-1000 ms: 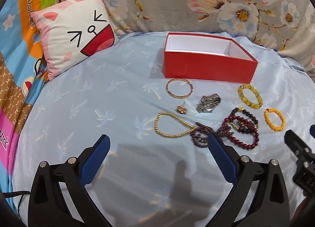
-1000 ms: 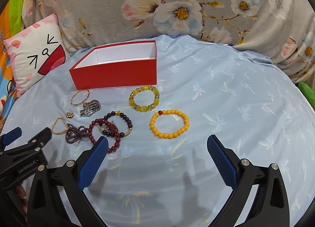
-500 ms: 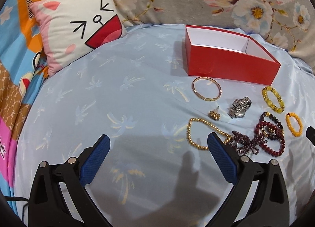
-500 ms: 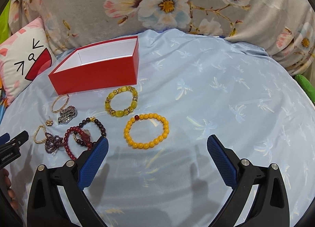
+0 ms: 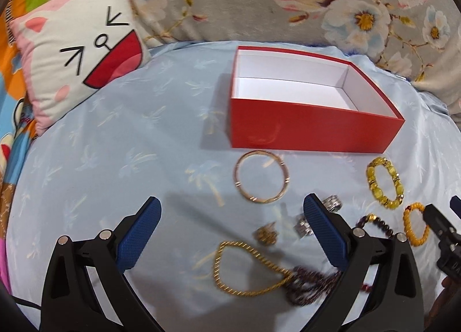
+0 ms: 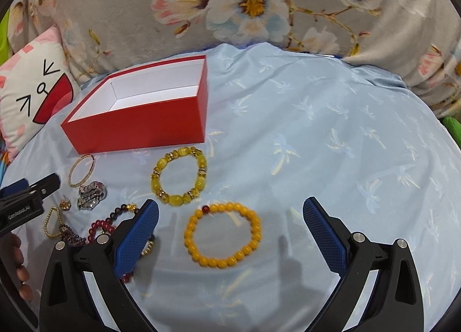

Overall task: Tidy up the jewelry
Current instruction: 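Reach the left tool to the gold bangle while the right tool reaches the yellow bracelet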

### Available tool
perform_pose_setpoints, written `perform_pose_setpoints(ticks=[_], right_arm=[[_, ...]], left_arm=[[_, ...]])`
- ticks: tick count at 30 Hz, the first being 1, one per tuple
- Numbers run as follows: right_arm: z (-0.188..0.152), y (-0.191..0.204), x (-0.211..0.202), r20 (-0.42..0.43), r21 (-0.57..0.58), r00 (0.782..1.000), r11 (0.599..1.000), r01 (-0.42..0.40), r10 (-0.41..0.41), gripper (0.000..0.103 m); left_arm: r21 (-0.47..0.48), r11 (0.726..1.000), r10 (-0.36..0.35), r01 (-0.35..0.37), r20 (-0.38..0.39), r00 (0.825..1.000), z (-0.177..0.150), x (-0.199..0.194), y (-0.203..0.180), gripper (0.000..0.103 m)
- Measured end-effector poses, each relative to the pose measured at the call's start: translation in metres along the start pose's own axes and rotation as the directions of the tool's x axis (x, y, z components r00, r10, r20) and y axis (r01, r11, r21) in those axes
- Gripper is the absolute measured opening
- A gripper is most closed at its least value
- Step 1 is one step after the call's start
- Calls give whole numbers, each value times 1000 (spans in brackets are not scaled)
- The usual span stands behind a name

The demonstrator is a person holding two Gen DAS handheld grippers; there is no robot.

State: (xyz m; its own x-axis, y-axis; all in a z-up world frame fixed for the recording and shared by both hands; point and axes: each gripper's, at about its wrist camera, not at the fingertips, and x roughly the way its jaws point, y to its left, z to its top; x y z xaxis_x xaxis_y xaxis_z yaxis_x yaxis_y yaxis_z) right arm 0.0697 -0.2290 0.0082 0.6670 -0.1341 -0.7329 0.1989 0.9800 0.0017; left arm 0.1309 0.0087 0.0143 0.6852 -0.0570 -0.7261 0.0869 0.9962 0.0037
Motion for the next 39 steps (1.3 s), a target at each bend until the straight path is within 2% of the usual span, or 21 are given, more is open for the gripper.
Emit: perform_pose_setpoints(ticks=[3,6,11,13,16,20,26,29,35,39], right_arm=[[6,10,11,-13,-26,1000,1000,-11,11,96],[7,14,15,-13,-33,1000,999,-16,16,96],[5,13,23,-31,-32,999,999,-24,23,96],[5,13,24,-27,-30,999,999,-28,27,96],[7,14,25,-20,-40,1000,999,-24,23,96],[9,18,28,-17,-50,1000,998,-24,23,96],[17,29,32,-10,-74,999,997,-33,32,94],[22,38,39,-15,-98,1000,995,-25,24,94],[22,52,59,-89,-137,996,990,-25,13,80],[23,52,64,-101,-129,994,990,-50,37,69]], left_arm=[[24,999,-25,25,-30,999,8,17,-13,95],[29,999,-18,19,-56,998,14,34,-21,95],[-18,1000,-13,11,-118,993,18,60,-17,94],[-32,999,-30,27,-106,994,20,59,-14,89],[-14,1000,-12,10,-98,995,20,56,-15,79],[-2,1000,-11,11,-75,997,21,53,-14,52],[-17,998,-58,57,-63,996,21,49,-10,52],[-17,998,-59,58,-62,996,19,49,-10,52],[-14,999,-48,47,-58,997,18,48,-11,52],[-9,999,-42,42,-59,997,18,48,-13,52]])
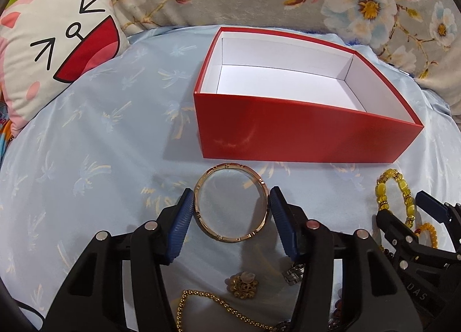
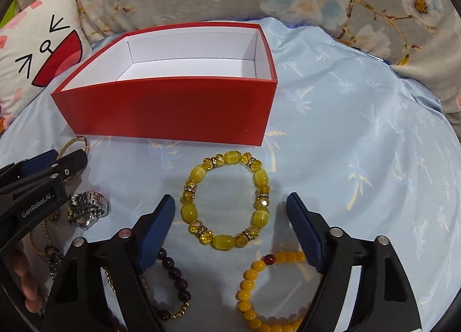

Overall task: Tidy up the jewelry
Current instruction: 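Reach the left tool to the gold bangle while the right tool reaches the yellow bracelet, then close the left tool on the gold bangle while the right tool grasps the yellow bracelet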

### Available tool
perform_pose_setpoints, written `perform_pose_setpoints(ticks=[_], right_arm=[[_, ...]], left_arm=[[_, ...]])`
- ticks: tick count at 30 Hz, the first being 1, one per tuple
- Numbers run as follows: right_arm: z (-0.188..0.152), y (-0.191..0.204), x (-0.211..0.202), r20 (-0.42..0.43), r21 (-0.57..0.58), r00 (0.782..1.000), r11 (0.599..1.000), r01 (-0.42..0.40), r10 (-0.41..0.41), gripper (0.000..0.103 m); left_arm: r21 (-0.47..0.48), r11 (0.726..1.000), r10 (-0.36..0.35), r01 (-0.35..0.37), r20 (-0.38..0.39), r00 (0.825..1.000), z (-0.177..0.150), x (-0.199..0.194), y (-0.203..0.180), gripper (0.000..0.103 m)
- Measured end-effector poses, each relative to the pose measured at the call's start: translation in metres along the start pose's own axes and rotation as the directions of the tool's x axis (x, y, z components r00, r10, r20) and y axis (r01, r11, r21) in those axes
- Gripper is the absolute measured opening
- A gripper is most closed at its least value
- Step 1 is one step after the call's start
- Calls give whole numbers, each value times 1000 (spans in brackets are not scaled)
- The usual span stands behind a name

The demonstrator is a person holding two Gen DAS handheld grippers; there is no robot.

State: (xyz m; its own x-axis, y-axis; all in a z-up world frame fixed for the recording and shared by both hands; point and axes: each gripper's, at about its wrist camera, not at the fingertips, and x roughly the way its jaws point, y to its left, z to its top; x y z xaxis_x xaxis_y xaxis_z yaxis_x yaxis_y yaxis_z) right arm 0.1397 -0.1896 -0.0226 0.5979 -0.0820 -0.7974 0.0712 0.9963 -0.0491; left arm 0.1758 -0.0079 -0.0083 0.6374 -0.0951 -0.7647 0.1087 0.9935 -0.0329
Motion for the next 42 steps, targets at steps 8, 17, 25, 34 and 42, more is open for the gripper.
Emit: perform_pose_setpoints(ticks=[8,17,25,34,42], right_arm=[[0,8,-4,18,-10,998,998,-61,61,29],[-5,7,-24,56,-13,996,997,-76,76,0],[-10,-2,-38,58,11,993,994,-107,106,1],[3,-8,-14,23,18,997,997,-79,79,34],[3,-5,-4,7,-2,998,998,-63,63,0]], left_arm=[[3,1000,-3,3,1,1000,0,0,1,52],[-8,1000,-16,16,23,1000,-5,-11,3,52],[-7,1000,-17,17,51,999,-12,-34,7,52],[-2,1000,-12,12,43,999,-13,-29,7,52],[7,1000,-15,15,30,999,-16,-22,6,52]])
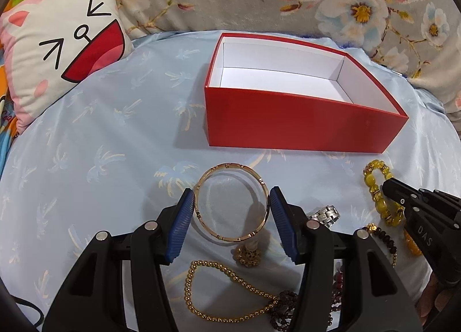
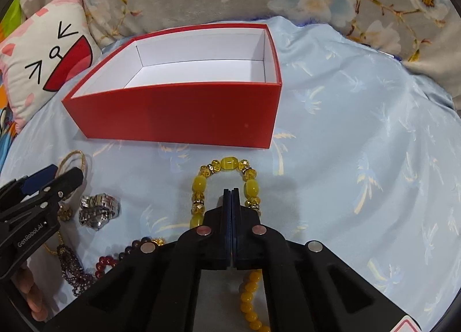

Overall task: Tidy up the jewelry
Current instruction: 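Close the left tool on the gold bangle while the right tool grasps the yellow bracelet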

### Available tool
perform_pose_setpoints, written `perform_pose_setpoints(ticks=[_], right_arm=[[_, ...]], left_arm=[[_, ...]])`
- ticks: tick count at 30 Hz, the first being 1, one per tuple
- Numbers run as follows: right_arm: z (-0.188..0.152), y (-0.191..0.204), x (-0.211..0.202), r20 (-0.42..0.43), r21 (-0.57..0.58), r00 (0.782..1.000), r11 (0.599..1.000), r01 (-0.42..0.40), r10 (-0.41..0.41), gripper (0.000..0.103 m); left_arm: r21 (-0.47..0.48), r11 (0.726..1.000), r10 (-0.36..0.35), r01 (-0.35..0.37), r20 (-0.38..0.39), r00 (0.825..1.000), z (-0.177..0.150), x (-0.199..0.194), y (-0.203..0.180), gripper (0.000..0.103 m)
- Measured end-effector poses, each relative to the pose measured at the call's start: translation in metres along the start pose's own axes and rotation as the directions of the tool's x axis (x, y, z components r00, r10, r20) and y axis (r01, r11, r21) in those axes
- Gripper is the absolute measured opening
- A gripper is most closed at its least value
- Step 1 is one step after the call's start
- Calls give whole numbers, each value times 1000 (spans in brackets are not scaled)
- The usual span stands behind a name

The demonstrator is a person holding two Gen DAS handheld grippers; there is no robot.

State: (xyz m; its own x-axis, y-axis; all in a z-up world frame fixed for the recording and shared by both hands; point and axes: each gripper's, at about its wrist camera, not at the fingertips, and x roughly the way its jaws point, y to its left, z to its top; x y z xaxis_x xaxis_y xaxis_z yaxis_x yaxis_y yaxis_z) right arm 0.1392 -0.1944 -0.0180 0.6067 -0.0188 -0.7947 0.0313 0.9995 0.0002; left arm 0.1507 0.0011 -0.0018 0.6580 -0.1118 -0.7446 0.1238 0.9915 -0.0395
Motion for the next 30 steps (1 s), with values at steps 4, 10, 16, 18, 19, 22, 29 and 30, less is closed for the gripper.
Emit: perform_pose_setpoints(ticks=[4,10,16,18,19,22,29,30], right_arm=[[0,4,-10,18,-4,1000,1000,-6,6,0],[4,4,-38,75,3,997,1000,-17,17,0],[3,-1,-44,74,1,997,1000,-9,9,4],[1,-7,-36,55,12,998,1000,-3,2,20],[0,-10,-33,50,23,999,1000,-6,4,33],[-1,-15,-23,35,33,999,999,-7,5,37],[2,-10,1,0,3,1000,1000,4,-4,32],[4,-10,1,0,0,1000,1000,-2,2,22]], left_arm=[[-2,1000,-3,3,9,1000,2,-6,0,52],[-4,1000,-4,4,30,1000,4,-20,0,52],[-2,1000,-5,5,32,999,1,-24,-1,52],[0,1000,-9,9,33,999,0,-24,-2,52],[1,1000,-10,10,33,999,0,-24,-2,52],[8,1000,-7,6,35,999,0,-23,-3,52],[9,1000,-13,13,26,1000,0,-17,-4,52],[10,1000,-14,13,24,1000,0,-16,-4,52]])
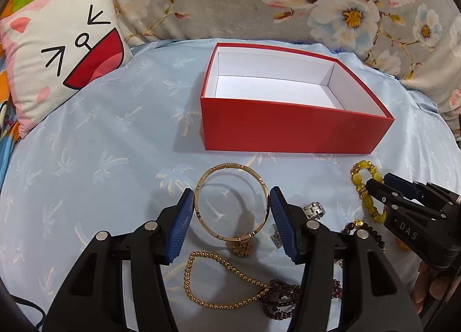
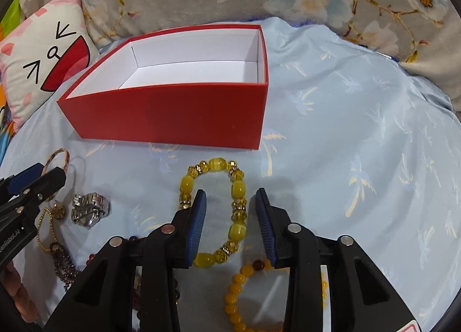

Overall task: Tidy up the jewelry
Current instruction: 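Close the left tool on the gold bangle while the right tool grasps the yellow bracelet, then carry the bangle and yellow bracelet with both tools over the red box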

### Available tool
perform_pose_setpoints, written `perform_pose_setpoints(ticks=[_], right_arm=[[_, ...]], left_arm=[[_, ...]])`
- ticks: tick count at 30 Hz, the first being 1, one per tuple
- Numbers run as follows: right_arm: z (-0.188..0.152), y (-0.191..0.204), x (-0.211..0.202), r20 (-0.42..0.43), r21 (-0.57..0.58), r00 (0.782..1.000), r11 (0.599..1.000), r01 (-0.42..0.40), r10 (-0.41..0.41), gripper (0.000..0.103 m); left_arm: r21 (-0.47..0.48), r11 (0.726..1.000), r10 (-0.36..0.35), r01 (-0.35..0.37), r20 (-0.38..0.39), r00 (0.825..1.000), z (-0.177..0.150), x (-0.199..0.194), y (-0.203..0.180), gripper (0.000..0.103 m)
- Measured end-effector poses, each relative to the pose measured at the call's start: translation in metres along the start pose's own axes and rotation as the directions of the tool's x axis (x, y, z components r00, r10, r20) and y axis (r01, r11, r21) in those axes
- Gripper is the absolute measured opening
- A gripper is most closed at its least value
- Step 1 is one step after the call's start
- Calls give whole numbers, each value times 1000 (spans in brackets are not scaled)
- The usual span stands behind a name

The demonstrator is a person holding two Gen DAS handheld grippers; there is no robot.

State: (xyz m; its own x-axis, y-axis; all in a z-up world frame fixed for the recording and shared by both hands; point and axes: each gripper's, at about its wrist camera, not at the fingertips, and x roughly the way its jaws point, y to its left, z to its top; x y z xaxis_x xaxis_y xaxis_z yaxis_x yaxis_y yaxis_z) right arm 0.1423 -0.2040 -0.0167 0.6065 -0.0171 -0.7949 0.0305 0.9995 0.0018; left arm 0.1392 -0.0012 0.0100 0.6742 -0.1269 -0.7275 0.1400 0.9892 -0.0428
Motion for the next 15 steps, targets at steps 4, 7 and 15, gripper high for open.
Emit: perform_pose_setpoints(ticks=[4,7,15], right_arm=[[5,2,1,-13,-6,1000,1000,-1,1,8],[5,2,-6,1,-1,1000,1000,-6,6,8],[15,7,-77,137,-19,989,999,-46,48,8]], left_arm=[[0,1000,-1,1,-2,1000,0,0,0,52],[1,1000,0,0,8,1000,1,-4,1,52],[25,1000,-17,16,68,998,8,-41,1,52]])
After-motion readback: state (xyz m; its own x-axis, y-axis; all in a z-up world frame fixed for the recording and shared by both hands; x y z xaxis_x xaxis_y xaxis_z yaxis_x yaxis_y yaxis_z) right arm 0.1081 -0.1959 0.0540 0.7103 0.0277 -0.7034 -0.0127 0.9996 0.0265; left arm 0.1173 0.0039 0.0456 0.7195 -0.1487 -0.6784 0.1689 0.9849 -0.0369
